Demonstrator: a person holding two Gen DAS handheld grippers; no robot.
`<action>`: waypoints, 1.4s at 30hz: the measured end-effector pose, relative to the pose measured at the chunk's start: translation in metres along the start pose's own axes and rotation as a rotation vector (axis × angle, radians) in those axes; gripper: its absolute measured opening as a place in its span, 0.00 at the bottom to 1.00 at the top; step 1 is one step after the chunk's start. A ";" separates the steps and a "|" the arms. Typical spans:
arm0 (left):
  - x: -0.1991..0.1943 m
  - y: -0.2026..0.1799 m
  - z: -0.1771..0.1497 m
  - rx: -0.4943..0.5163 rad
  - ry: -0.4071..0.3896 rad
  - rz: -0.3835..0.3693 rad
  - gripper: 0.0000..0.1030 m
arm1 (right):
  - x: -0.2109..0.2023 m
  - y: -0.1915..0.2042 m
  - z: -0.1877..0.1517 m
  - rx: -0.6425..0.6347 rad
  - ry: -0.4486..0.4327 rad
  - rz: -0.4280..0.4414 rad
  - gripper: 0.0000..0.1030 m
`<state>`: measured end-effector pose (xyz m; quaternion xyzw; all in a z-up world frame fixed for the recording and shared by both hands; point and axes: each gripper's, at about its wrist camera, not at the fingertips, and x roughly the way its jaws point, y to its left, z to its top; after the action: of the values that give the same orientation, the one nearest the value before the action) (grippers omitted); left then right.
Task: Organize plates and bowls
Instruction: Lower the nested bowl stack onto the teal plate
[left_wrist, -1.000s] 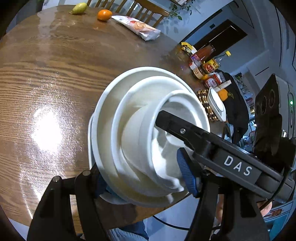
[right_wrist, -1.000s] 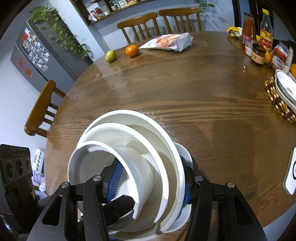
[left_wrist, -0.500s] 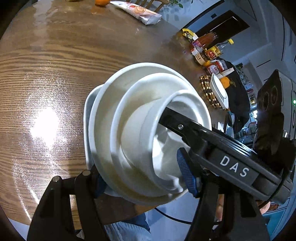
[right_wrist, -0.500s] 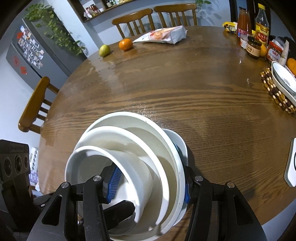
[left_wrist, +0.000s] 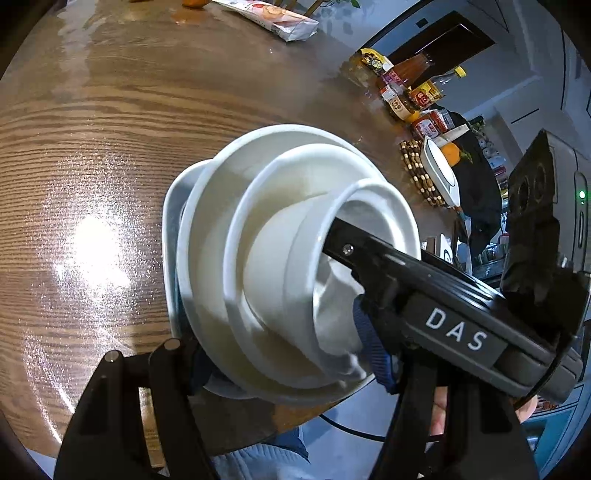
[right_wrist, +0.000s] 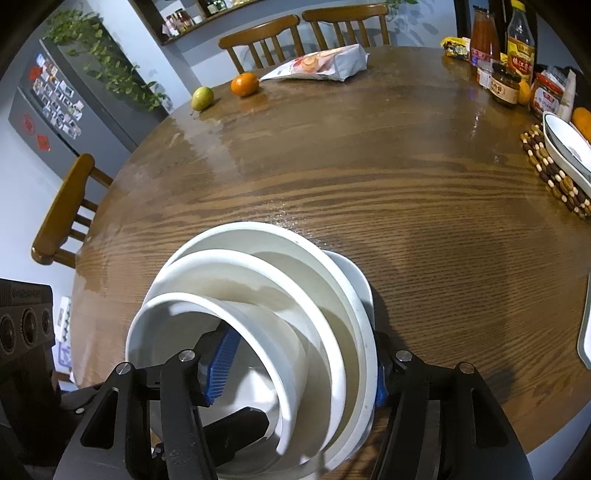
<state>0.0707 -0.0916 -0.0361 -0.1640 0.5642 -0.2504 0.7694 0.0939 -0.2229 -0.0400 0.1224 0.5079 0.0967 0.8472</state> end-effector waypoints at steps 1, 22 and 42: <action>0.000 0.000 -0.001 0.001 -0.004 -0.001 0.64 | 0.000 0.000 0.000 -0.001 -0.004 -0.001 0.60; -0.006 -0.002 0.010 0.106 -0.054 0.085 0.69 | 0.009 -0.011 0.005 0.054 0.014 0.059 0.60; -0.077 -0.007 -0.006 0.247 -0.391 0.168 0.99 | -0.048 -0.005 -0.002 -0.022 -0.229 -0.130 0.69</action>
<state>0.0455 -0.0535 0.0259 -0.0667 0.3813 -0.2159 0.8964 0.0702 -0.2416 -0.0025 0.0904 0.4136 0.0326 0.9054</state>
